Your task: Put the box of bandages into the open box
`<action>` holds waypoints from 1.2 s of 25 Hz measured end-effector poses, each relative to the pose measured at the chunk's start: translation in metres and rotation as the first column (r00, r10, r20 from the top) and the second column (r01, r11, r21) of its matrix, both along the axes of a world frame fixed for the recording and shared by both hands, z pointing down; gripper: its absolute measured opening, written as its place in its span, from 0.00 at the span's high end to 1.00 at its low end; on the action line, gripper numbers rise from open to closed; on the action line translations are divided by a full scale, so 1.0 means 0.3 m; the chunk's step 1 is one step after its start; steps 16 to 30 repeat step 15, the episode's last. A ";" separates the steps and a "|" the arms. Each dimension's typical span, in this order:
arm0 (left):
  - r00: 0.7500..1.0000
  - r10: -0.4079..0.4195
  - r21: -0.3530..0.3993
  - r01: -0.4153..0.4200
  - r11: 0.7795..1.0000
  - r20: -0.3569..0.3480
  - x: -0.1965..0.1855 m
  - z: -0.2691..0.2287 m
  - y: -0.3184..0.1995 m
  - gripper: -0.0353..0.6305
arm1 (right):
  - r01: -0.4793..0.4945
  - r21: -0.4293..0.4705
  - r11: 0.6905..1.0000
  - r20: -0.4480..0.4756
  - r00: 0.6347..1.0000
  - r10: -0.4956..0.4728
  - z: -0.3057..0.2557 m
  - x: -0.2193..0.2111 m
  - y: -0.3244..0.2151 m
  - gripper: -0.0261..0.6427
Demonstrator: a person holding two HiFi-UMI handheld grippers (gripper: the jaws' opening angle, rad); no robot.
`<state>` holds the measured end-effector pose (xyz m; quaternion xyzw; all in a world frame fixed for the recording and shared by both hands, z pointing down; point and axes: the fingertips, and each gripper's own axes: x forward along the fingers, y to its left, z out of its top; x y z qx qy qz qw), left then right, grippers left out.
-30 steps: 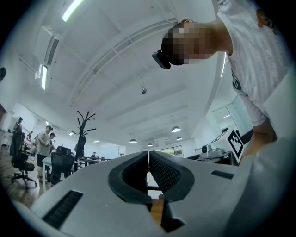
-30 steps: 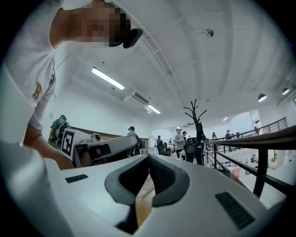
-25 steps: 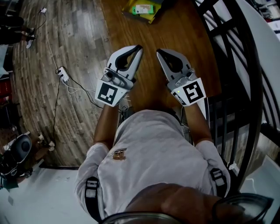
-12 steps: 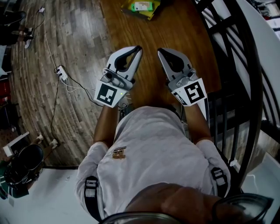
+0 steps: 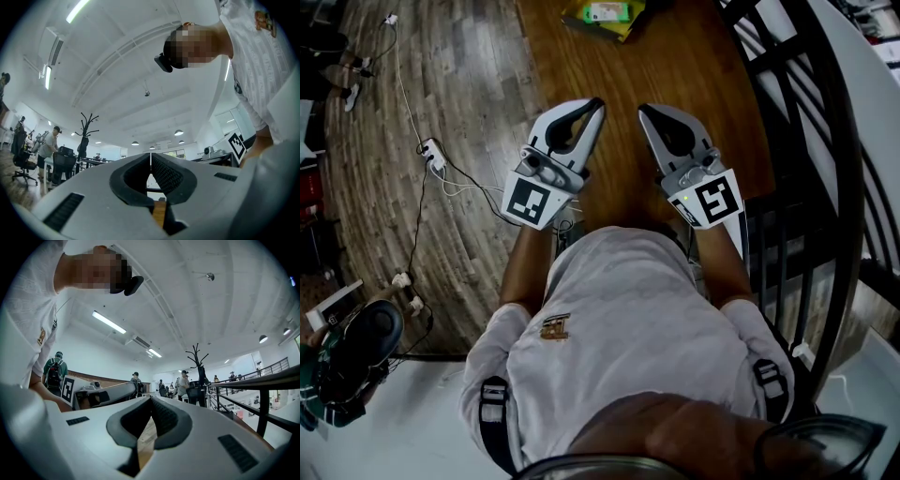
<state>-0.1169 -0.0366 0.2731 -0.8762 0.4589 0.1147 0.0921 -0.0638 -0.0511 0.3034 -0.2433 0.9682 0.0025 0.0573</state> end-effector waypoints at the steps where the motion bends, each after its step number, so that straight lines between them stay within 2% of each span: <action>1: 1.000 0.001 -0.003 -0.001 1.000 -0.002 -0.008 0.000 -0.007 0.91 | 0.000 -0.001 1.000 -0.001 1.000 0.000 -0.001 -0.008 -0.006 0.91; 6: 1.000 0.008 -0.034 -0.009 0.999 -0.013 -0.089 -0.017 -0.105 0.91 | -0.003 -0.027 1.000 -0.009 1.000 0.003 -0.019 -0.087 -0.098 0.91; 30: 1.000 0.013 -0.019 -0.013 1.000 -0.021 -0.065 0.007 -0.095 0.91 | -0.007 -0.031 0.999 -0.015 1.000 0.007 0.019 -0.056 -0.078 0.91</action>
